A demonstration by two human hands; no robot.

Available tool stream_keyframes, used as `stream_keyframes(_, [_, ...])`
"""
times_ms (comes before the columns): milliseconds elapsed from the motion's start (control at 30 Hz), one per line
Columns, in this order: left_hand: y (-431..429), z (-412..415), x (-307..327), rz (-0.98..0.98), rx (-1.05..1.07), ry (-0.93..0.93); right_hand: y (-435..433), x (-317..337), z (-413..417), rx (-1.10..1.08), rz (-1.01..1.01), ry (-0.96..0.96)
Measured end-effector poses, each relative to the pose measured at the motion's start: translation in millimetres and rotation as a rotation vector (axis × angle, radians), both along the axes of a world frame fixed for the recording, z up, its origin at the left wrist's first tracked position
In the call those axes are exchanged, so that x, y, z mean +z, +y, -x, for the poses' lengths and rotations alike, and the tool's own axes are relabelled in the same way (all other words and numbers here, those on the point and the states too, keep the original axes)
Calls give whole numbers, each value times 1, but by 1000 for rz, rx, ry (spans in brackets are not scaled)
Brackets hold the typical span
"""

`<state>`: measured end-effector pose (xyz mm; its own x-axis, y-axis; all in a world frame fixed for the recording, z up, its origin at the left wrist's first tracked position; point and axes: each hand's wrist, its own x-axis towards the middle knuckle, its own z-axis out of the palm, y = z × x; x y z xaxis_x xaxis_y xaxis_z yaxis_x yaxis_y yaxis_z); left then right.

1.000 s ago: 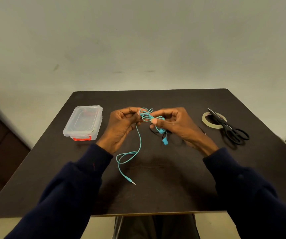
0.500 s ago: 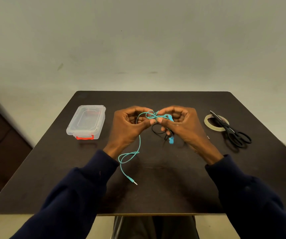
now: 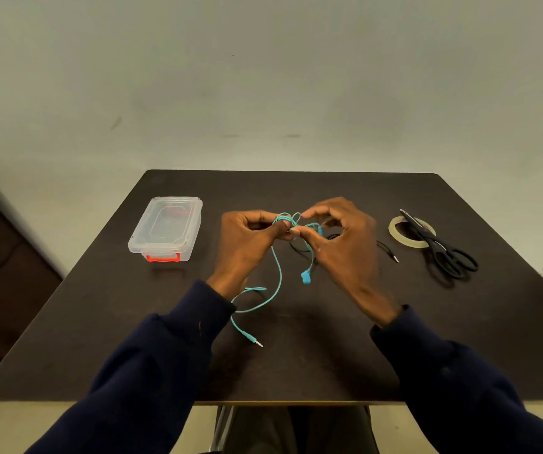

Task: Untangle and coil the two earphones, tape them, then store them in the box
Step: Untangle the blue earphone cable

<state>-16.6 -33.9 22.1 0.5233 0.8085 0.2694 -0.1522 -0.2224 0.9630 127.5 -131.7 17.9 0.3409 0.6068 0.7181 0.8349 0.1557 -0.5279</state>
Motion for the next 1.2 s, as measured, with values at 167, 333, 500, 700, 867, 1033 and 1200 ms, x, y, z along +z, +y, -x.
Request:
stream_keyframes(167, [-1, 4, 4, 120, -51, 32, 2, -3, 5, -1, 55, 27])
stream_keyframes(333, [1, 10, 1, 50, -88, 51, 6, 2, 2, 15, 127, 96])
stream_keyframes(500, [2, 8, -1, -39, 15, 81, 7, 4, 6, 75, 163, 131])
stream_keyframes(700, [-1, 2, -4, 30, 111, 95, 5, -7, 9, 111, 163, 355])
stream_keyframes(867, [-1, 0, -8, 39, 154, 156, 2, -11, 12, 106, 107, 435])
stream_keyframes(1033, [4, 2, -7, 147, 109, 166, -3, -11, 9, 122, 87, 459])
stream_keyframes(1200, [6, 4, -8, 34, 2, 186, 0, -2, 4, 76, 369, 104])
